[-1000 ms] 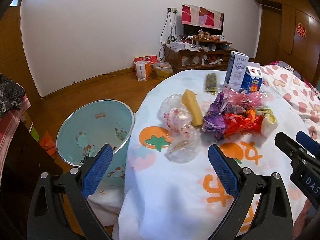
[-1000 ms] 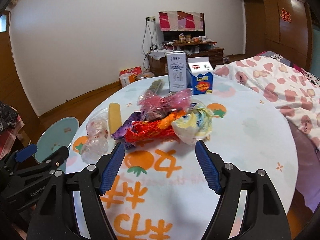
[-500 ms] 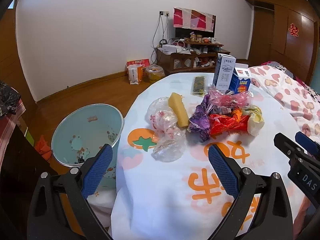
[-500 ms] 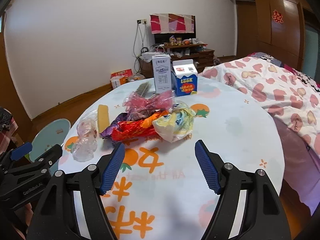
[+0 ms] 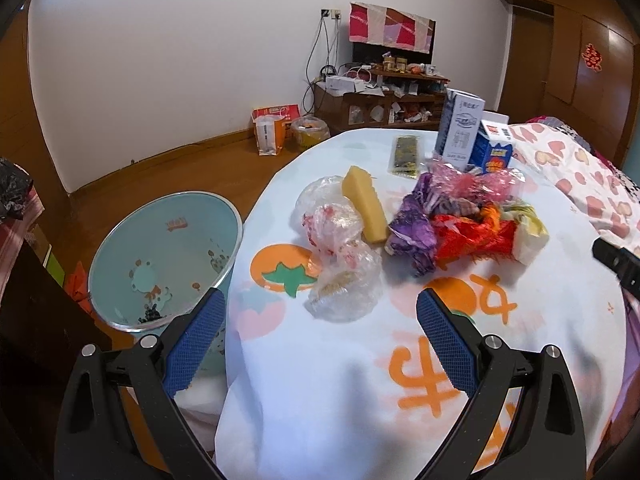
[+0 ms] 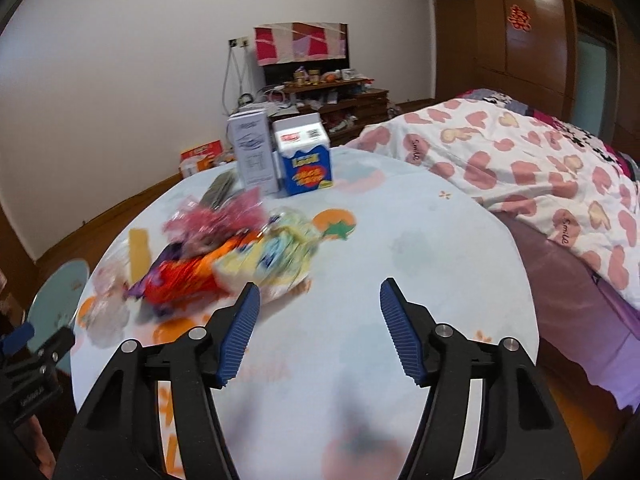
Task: Collect trash
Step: 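Grasp the yellow-green plastic bag with the right tool while the left tool grasps the clear bag and sponge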
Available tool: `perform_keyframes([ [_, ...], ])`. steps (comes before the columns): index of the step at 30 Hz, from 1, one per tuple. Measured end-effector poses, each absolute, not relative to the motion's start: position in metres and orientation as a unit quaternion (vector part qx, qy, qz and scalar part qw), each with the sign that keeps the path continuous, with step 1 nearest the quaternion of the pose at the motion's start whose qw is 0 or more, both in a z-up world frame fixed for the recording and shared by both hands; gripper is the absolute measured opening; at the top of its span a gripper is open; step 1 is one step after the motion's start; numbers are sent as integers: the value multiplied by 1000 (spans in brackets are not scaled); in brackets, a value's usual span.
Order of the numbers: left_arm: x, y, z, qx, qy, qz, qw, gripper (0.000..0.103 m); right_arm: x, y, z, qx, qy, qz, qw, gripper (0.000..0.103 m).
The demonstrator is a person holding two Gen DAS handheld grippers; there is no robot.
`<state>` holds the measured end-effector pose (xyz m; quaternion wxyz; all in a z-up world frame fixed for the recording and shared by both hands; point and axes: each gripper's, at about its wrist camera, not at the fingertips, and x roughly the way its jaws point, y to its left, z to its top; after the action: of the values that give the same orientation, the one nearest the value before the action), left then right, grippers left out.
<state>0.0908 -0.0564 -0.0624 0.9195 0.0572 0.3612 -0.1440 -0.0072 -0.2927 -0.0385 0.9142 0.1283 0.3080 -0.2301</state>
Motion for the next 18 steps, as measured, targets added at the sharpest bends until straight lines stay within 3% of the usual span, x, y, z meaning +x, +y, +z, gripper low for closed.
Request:
perform_keyframes([
  [14,176,-97,-66,31,370,-131,919,91,87,-327,-83,216,378,-201,878,61],
  [18,198,-112,-86,39,397,-119,909,83,94,-328,-102,252,395,-166,868,48],
])
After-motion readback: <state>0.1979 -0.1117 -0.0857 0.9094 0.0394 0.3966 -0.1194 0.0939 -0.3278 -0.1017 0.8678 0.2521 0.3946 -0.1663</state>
